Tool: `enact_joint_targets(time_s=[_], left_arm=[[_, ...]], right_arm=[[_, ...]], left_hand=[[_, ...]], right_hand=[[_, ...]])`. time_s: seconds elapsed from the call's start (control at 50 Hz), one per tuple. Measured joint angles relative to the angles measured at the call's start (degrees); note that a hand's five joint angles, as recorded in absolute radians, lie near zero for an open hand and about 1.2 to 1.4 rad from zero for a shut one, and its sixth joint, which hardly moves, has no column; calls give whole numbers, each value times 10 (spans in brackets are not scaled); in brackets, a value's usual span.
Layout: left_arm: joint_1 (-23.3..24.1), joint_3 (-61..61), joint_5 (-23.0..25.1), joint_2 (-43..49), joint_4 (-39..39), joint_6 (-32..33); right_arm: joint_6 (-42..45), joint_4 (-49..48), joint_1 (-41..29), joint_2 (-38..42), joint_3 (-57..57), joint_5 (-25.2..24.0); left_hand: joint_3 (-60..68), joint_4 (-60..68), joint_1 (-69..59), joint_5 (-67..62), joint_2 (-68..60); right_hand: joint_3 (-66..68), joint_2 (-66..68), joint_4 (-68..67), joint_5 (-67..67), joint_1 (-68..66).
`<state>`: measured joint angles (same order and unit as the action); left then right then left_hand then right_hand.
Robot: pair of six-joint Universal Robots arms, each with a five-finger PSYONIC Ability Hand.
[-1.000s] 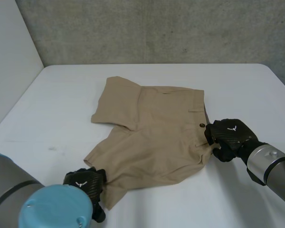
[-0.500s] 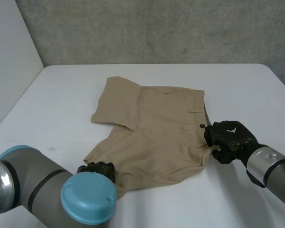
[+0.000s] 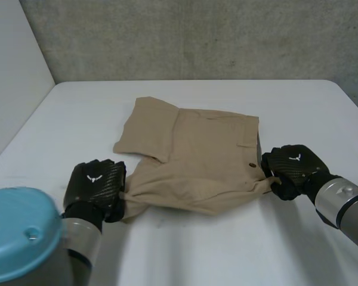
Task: Fold the shorts.
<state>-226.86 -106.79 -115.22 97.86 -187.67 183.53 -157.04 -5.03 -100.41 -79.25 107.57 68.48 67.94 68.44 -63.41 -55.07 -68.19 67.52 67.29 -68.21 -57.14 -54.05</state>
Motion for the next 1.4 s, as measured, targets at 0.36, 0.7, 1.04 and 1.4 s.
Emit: enact_joint_targets(time_s=[0.36,0.7,1.04,1.4], left_arm=[[-47,-42,85,-90,111,129],[-46,-57,84,-125,132,194],[-38,-43,98,-126,110,201],[-57,-11,100,-105,69,200]], right_arm=[[94,93,1,-29,-7,58],[102,130,3,-96,7,62],[74,130,2,-117,74,-16],[-12,-36,-18,-32,160,-43]], left_hand=[[1,2,0,-8,0],[1,2,-3,-16,-1],[1,2,-3,-16,-1],[1,3,-5,-16,-1]], right_hand=[[0,0,0,0,0],[0,0,0,-2,0],[-337,-331,345,334,245],[-333,-330,339,324,244]])
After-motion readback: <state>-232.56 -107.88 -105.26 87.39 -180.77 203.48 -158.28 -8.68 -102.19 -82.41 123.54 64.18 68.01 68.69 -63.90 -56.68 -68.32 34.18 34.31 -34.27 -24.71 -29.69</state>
